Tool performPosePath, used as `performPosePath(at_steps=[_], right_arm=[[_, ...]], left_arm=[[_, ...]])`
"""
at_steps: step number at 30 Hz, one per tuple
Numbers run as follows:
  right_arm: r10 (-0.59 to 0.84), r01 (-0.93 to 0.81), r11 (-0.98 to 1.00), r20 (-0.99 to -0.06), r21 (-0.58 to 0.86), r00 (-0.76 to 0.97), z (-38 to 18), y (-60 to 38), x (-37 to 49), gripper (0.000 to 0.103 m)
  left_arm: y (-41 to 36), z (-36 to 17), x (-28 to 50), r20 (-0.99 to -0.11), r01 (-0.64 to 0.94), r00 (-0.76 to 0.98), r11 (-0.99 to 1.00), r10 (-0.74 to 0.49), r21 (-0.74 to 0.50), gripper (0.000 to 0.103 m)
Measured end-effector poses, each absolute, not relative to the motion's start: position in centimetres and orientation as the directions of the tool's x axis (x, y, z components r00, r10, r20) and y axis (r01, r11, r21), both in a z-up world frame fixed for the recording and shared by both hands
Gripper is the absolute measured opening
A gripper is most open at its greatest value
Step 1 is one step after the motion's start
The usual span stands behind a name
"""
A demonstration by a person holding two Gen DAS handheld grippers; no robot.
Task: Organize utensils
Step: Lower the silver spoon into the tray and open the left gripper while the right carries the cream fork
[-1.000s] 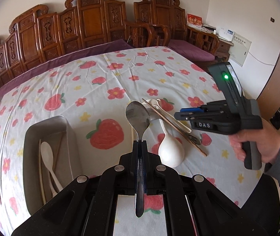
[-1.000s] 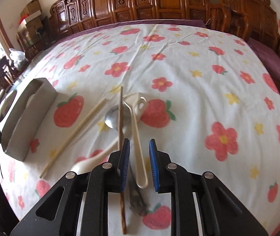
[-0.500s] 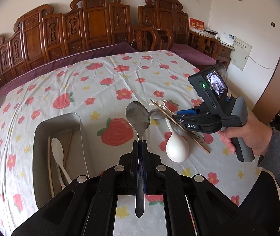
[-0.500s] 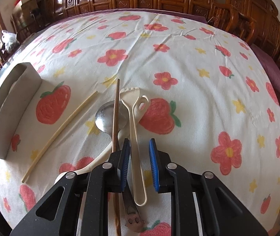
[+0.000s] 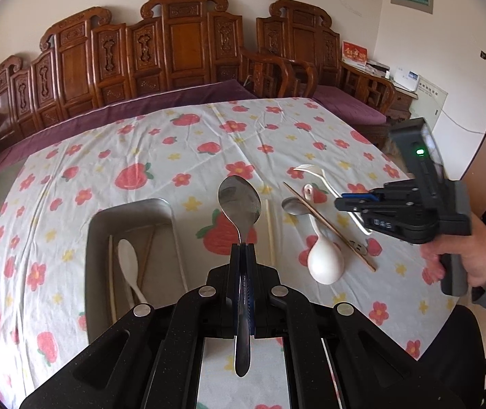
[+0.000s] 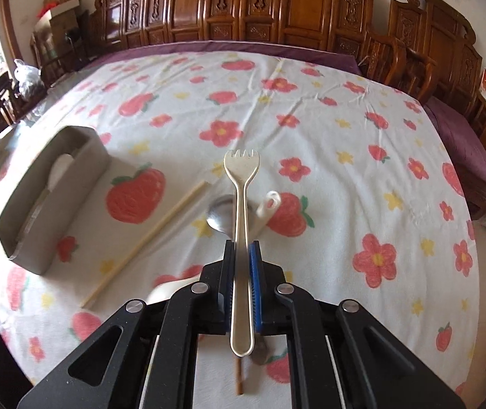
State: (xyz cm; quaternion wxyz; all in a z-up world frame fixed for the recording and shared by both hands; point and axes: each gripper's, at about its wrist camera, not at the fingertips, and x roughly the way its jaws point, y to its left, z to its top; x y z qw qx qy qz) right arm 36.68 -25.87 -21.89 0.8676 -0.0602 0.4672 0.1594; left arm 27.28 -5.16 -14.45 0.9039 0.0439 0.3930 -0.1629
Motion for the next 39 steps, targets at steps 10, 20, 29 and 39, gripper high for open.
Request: performPosePath(at_steps=[10, 20, 29, 39], right_arm=[[0.349, -0.427, 0.897, -0.770, 0.110, 0.534, -16.4, -20.1, 33.2, 0.011], [0.420, -0.502, 0.855, -0.742, 0.129, 0.523, -15.1, -14.7, 29.8, 0.011], [0.415, -0.522, 0.846, -0.751, 0.111, 0.513, -15.8, -12.4, 28.7, 0.011], [0.410, -0.526, 0.843, -0.765, 0.111, 0.496, -16.8, -10.3, 29.3, 0.011]], left_arm=[[-0.8, -15.1, 28.8, -0.741, 0.242, 0.648, 0.970, -0.177, -0.020, 0.003], [2.6, -17.3, 30.8, -0.770, 0.179, 0.625, 0.984, -0.132, -0.024, 0.003], [3.6, -19.0, 31.6, -0.783, 0.155, 0.610, 0.987, -0.121, -0.031, 0.003], [5.8, -19.0, 30.1, -0.777, 0.140, 0.614, 0.988, -0.138, -0.065, 0.003]])
